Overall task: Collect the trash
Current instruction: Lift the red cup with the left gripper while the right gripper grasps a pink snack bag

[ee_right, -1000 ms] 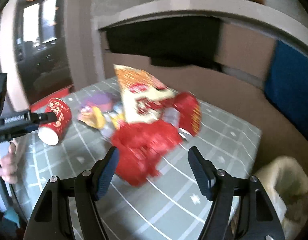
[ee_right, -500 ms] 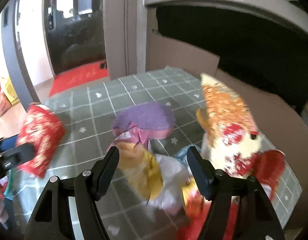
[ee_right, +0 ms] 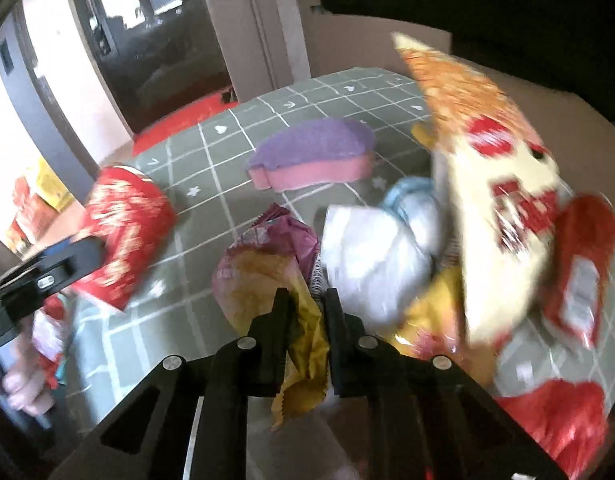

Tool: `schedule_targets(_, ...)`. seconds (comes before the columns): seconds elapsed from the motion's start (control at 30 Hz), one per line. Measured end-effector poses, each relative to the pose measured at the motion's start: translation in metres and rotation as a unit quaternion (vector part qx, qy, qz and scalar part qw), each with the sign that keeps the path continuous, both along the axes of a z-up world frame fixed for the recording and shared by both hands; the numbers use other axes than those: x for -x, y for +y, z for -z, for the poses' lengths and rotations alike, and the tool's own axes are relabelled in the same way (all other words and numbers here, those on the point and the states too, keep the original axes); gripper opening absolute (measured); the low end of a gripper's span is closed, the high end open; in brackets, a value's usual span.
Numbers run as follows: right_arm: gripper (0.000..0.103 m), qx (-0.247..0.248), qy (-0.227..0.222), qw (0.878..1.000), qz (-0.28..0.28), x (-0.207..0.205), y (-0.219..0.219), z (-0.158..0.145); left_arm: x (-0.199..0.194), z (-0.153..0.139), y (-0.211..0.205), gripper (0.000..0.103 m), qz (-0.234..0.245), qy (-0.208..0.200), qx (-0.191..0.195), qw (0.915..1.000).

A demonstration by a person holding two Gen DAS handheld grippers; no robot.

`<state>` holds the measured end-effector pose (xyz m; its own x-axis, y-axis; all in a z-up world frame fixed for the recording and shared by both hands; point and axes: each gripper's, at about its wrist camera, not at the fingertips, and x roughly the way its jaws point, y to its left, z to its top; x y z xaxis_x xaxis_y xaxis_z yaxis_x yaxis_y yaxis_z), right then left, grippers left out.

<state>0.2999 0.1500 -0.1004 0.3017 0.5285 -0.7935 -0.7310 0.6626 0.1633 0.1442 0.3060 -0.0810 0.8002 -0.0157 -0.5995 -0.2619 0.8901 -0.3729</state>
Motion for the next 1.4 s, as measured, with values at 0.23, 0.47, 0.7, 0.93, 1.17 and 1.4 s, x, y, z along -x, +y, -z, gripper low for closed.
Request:
schedule_targets(0.23, 0.016, -0.052, -0.051, 0.996, 0.053, 0.04, -0.065, -0.04, -0.005, -0.02, -0.034, 0.047, 0.042, -0.016, -0.022, 0.9987)
schedule_targets(0.47, 0.016, -0.098, -0.077, 0.983, 0.133, 0.048, -0.136, -0.068, -0.02, -0.04, -0.076, 0.028, 0.064, -0.033, -0.066, 0.9952)
schedule_targets(0.7, 0.016, -0.097, -0.09, 0.981, 0.141, 0.061, -0.156, -0.06, -0.014, -0.027, -0.087, 0.048, 0.117, 0.005, 0.006, 0.9931)
schedule_targets(0.93, 0.016, -0.079, -0.101, 0.978, 0.166, 0.077, -0.172, -0.041, 0.013, -0.011, -0.147, 0.06, 0.207, 0.035, -0.03, 0.9773)
schedule_targets(1.17, 0.016, -0.082, -0.072, 0.972, 0.207, 0.086, -0.21, -0.023, 0.017, 0.011, -0.197, 0.06, 0.265, 0.075, -0.096, 0.9564)
schedule_targets(1.4, 0.016, -0.087, -0.076, 0.969, 0.217, 0.098, -0.226, -0.023, 0.011, 0.0, -0.196, 0.056, 0.239, 0.07, -0.059, 0.9666)
